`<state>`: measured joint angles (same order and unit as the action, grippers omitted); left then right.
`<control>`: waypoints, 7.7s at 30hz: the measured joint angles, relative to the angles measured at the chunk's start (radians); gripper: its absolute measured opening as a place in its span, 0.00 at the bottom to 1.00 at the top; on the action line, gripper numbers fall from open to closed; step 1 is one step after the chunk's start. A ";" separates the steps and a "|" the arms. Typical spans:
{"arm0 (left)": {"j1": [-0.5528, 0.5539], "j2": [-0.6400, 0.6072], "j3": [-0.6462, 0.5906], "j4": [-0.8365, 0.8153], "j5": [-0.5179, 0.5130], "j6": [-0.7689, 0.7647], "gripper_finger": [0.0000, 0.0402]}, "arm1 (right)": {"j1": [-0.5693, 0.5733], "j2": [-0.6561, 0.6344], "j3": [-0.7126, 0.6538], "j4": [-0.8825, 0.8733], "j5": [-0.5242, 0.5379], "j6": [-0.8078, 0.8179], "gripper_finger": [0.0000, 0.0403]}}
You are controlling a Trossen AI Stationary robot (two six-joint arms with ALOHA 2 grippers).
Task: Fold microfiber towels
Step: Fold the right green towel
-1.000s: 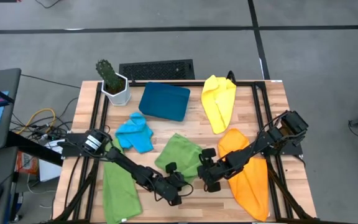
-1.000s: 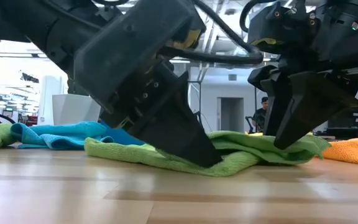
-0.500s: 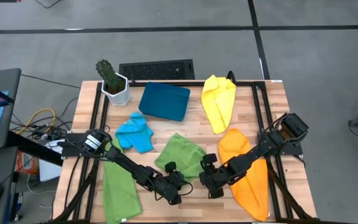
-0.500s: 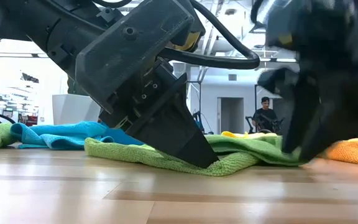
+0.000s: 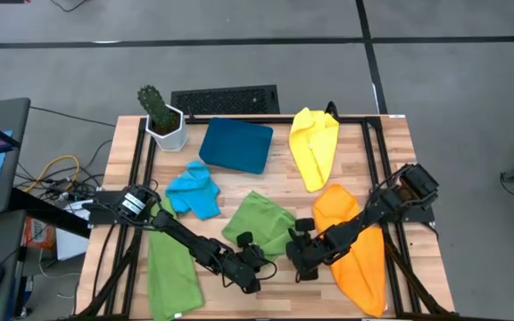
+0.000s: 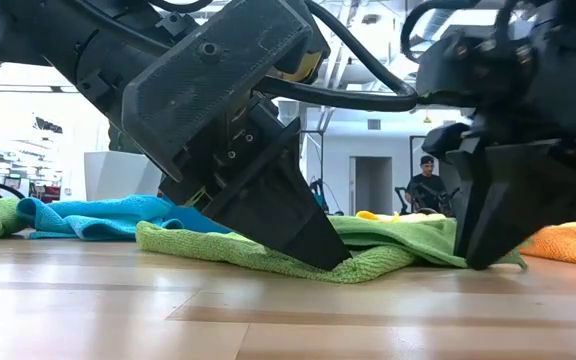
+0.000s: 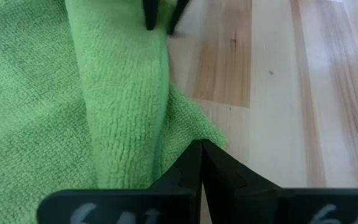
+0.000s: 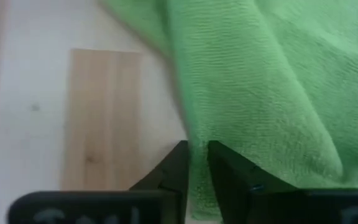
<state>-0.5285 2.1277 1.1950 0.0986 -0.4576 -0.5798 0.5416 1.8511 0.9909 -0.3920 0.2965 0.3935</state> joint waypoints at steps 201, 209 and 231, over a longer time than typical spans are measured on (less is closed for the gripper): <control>0.025 -0.390 -0.403 -0.153 -0.047 -0.364 0.00 | 0.033 0.260 0.002 0.816 0.057 0.147 0.30; 0.027 -0.627 -0.302 -0.394 -0.099 -0.412 0.00 | 0.033 0.235 -0.001 0.812 0.053 0.148 0.30; -0.176 -0.277 -0.294 -0.319 -0.105 -1.149 0.41 | 0.034 0.217 -0.002 0.821 0.054 0.160 0.30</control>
<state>-0.7048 1.8512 0.9008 -0.2199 -0.5624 -1.7287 0.5760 2.0678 0.9891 0.4286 0.3504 0.5532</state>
